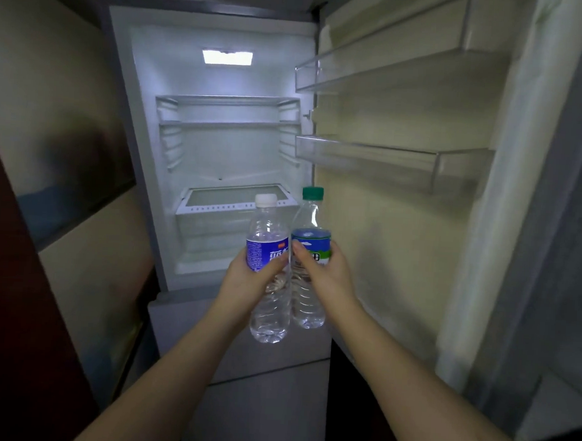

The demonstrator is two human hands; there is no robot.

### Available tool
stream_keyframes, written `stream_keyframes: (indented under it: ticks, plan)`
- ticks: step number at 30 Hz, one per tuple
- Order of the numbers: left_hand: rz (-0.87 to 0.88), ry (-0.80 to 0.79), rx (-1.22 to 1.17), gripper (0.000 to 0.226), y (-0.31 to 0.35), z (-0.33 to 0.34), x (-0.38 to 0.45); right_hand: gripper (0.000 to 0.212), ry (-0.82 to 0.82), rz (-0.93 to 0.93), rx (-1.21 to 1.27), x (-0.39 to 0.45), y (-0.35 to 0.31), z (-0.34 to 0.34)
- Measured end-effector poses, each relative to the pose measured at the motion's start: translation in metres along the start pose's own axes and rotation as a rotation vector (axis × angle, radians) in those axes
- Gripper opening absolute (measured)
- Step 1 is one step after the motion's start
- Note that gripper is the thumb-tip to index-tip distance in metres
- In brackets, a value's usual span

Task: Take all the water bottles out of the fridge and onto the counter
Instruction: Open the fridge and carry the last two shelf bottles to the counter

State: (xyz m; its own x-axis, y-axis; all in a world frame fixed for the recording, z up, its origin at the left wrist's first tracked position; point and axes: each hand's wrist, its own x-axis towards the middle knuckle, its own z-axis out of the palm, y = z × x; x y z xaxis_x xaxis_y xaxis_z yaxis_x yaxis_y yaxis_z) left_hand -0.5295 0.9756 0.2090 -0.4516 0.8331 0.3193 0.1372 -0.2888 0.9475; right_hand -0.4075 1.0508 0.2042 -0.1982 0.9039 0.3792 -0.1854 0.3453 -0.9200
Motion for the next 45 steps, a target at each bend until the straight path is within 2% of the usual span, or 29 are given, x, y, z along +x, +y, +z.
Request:
stream_keyframes:
  ticks: [6,10,13,16,18,21,28,38,45]
  plan:
    - [0.025,-0.099,-0.049,0.057,0.0,-0.003,-0.016,0.038,0.089,-0.025,-0.019,-0.031,-0.015,-0.012]
    - [0.03,-0.204,-0.124,0.043,0.02,0.002,-0.038,0.039,0.12,-0.053,-0.04,-0.061,-0.031,-0.02]
    - [0.067,-0.298,-0.177,0.045,0.04,0.005,-0.051,0.034,0.154,-0.061,-0.055,-0.084,-0.049,-0.029]
    - [0.09,-0.382,-0.203,0.04,0.055,0.01,-0.064,0.042,0.176,-0.069,-0.077,-0.11,-0.071,-0.044]
    - [0.085,-0.423,-0.241,0.049,0.059,0.016,-0.074,0.042,0.202,-0.085,-0.093,-0.129,-0.086,-0.055]
    - [0.085,-0.508,-0.271,0.069,0.061,0.032,-0.092,0.053,0.262,-0.106,-0.137,-0.156,-0.105,-0.074]
    - [0.063,-0.724,-0.364,0.068,0.075,0.097,-0.145,0.049,0.432,-0.118,-0.219,-0.214,-0.15,-0.131]
    - [0.016,-1.015,-0.46,0.056,0.125,0.196,-0.24,0.029,0.676,-0.169,-0.343,-0.315,-0.215,-0.224]
    - [0.019,-1.207,-0.537,0.066,0.165,0.278,-0.348,0.045,0.846,-0.198,-0.453,-0.415,-0.269,-0.302]
